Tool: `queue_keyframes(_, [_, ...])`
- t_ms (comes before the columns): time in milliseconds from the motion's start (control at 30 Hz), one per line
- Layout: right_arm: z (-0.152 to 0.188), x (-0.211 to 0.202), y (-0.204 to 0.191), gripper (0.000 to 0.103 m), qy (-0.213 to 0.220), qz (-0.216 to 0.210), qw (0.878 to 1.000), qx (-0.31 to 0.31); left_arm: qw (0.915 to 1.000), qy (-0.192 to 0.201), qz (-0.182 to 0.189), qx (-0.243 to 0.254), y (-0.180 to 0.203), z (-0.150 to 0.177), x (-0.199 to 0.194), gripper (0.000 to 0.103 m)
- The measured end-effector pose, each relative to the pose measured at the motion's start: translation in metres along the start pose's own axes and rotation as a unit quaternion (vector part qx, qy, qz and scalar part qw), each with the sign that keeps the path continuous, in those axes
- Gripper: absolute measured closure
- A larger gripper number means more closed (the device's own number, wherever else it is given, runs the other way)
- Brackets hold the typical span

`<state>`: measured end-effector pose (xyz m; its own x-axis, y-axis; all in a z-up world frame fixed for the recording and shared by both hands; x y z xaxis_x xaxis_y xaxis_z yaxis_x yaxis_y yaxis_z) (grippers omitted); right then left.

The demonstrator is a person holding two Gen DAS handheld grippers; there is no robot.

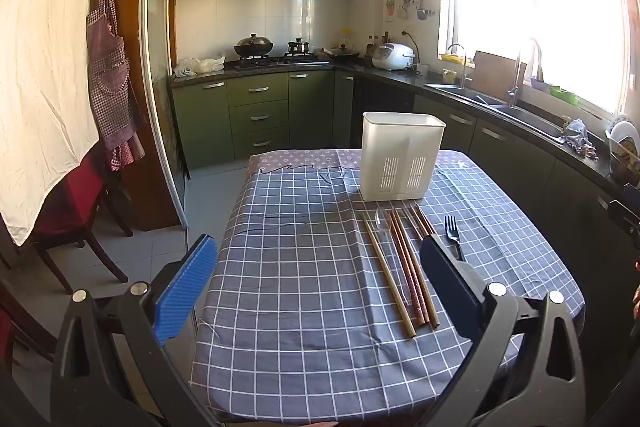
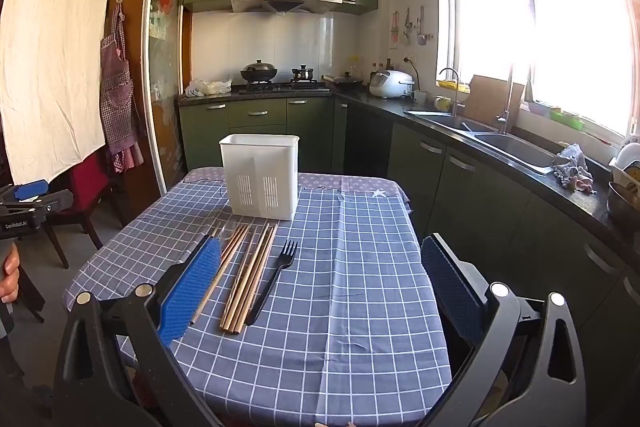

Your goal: Organize utensils

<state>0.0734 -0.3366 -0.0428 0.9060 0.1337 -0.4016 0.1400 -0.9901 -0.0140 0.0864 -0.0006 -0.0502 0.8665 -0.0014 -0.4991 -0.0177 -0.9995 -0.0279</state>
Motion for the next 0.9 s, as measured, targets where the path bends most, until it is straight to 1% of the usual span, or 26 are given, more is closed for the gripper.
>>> queue_keyframes(133, [0.002, 0.008, -0.002, 0.004, -0.002, 0.002, 1.000, 0.000, 1.0000, 0.000, 0.000, -0.002, -0.001, 0.002, 0.000, 0.006])
queue_keyframes(500, [0.004, 0.011, -0.001, 0.004, -0.006, 0.002, 1.000, 0.000, 1.0000, -0.002, 0.000, -0.002, -0.003, 0.008, -0.004, 0.006])
queue_keyframes(533, [0.004, 0.011, -0.002, 0.004, -0.006, 0.002, 1.000, 0.000, 1.0000, -0.003, 0.000, -0.002, -0.003, 0.007, 0.001, 0.006])
queue_keyframes(800, [0.005, 0.011, -0.002, 0.004, -0.006, 0.000, 1.000, 0.001, 1.0000, -0.004, 0.001, -0.001, 0.001, 0.013, -0.002, 0.006])
queue_keyframes(867, [0.006, 0.012, -0.004, 0.004, -0.013, 0.001, 1.000, 0.000, 1.0000, -0.004, 0.002, -0.001, 0.002, 0.010, 0.004, 0.006])
queue_keyframes(900, [0.005, 0.012, -0.005, 0.004, -0.008, 0.001, 1.000, 0.000, 1.0000, -0.005, 0.002, -0.001, 0.003, 0.010, 0.004, 0.006])
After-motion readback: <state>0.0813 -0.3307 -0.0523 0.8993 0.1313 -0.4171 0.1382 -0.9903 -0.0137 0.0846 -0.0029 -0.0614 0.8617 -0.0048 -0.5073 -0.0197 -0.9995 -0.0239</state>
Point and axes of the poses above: each gripper's, at about its wrist camera, not at the fingertips, and x roughly the way its jaws point, y to its right, z to its underside, the point moved 10 cm from there along x, roughly the way its jaws point, and after that the axes turned 2 degrees about x, right-handed, at the moved point
